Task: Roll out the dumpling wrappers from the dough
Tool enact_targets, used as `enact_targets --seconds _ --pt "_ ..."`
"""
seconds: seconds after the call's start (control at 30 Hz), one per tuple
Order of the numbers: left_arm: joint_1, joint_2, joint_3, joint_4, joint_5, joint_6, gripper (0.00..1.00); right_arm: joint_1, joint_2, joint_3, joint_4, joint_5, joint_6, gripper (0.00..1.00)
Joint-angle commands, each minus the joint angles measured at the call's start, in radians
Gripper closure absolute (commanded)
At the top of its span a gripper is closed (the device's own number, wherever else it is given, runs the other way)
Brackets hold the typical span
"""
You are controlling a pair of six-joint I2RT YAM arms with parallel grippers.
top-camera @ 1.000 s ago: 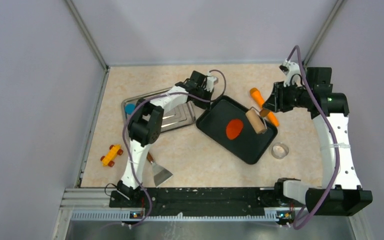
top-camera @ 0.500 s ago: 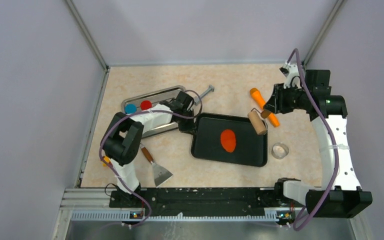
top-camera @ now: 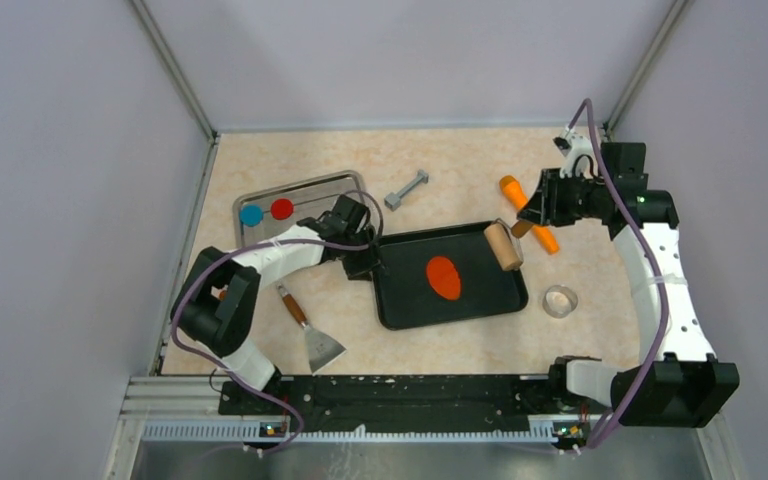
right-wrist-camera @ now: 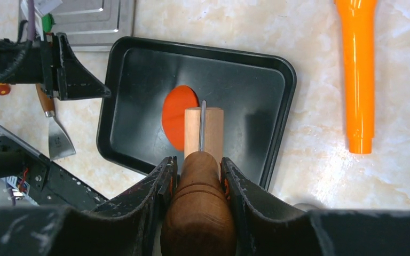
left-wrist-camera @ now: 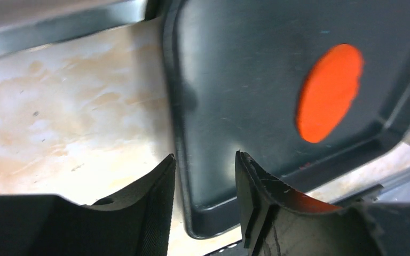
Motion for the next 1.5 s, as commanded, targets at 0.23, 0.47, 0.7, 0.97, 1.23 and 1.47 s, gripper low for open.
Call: enact_targets --seconds 0.23,0.47,0.7,0.97,1.23,1.47 --pt "-0.01 -0.167 0.145 0.225 0.239 0.511 0.47 -0.004 -0.028 -0.02 0.121 -0.096 0.059 1.0" --pt "-0.113 -0.301 0.017 0.601 0.343 0.956 0.4 -0.004 -0.003 -0.097 0.226 -0.158 0.189 1.0" --pt "-0.2 -0.083 0.201 0.717 0.47 1.051 0.37 -0.003 0.018 -0.128 0.292 -0.215 0.242 1.0" --pt "-0.276 0.107 0.412 0.708 0.488 0.992 0.36 -0.005 0.006 -0.184 0.427 -0.293 0.358 1.0" --pt "-0.321 0.181 0.464 0.644 0.398 0.915 0.43 -0.006 0.01 -0.179 0.42 -0.333 0.355 1.0" --pt "-0.34 0.185 0.469 0.548 0.381 1.001 0.56 -0.004 -0.017 -0.168 0.351 -0.361 0.328 1.0"
